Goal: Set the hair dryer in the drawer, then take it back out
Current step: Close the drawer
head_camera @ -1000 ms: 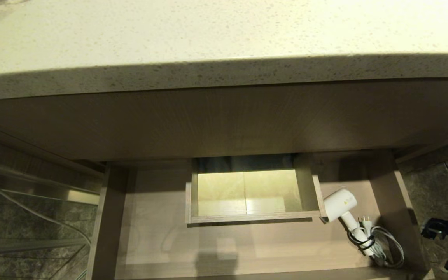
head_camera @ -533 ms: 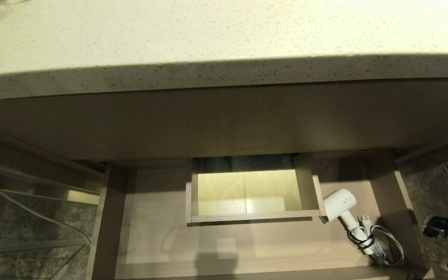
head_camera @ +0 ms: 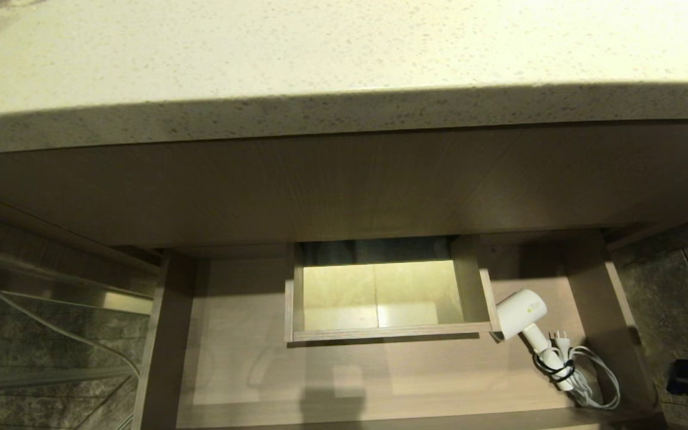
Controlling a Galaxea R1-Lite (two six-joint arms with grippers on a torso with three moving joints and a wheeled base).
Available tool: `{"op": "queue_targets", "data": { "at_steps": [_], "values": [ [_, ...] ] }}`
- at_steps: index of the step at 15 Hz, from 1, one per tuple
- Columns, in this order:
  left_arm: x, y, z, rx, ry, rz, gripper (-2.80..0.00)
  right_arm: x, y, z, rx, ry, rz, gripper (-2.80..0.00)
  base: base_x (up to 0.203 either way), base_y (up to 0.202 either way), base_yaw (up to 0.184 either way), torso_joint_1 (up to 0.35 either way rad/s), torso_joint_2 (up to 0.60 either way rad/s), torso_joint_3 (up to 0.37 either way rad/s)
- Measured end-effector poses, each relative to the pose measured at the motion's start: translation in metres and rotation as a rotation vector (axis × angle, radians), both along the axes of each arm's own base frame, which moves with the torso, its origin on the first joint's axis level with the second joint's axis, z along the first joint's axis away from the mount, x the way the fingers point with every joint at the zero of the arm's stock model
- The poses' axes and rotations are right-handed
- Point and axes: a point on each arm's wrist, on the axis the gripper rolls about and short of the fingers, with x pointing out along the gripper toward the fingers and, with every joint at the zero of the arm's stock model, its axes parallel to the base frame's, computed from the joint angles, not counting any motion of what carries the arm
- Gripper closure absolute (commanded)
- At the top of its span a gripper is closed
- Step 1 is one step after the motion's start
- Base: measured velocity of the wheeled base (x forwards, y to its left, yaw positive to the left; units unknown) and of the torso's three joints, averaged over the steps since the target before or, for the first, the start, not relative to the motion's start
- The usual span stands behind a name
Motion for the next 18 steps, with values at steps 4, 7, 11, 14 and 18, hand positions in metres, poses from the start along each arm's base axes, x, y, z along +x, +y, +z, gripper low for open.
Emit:
{"op": "queue_targets", "data": {
  "at_steps": [4, 7, 11, 14, 18],
  "values": [
    [0.0, 0.0, 0.0, 0.0, 0.0, 0.0, 0.0, -0.002, -0.006, -0.007, 0.013, 0.052, -0.021, 0.0, 0.0, 0.0, 0.0, 0.0, 0.0, 0.0],
    [0.0, 0.0, 0.0, 0.0, 0.0, 0.0, 0.0, 0.001, -0.011, -0.016, 0.024, 0.079, -0.025, 0.0, 0.0, 0.0, 0.0, 0.0, 0.0, 0.0],
    [0.0, 0.0, 0.0, -0.001, 0.0, 0.0, 0.0, 0.007, -0.02, -0.031, 0.035, 0.113, -0.027, 0.0, 0.0, 0.0, 0.0, 0.0, 0.0, 0.0],
    [0.0, 0.0, 0.0, 0.0, 0.0, 0.0, 0.0, 0.008, -0.023, -0.04, 0.035, 0.147, -0.034, 0.0, 0.0, 0.0, 0.0, 0.0, 0.0, 0.0],
    [0.0, 0.0, 0.0, 0.0, 0.0, 0.0, 0.0, 0.012, -0.026, -0.047, 0.049, 0.144, -0.046, 0.0, 0.0, 0.0, 0.0, 0.0, 0.0, 0.0]
  ]
}}
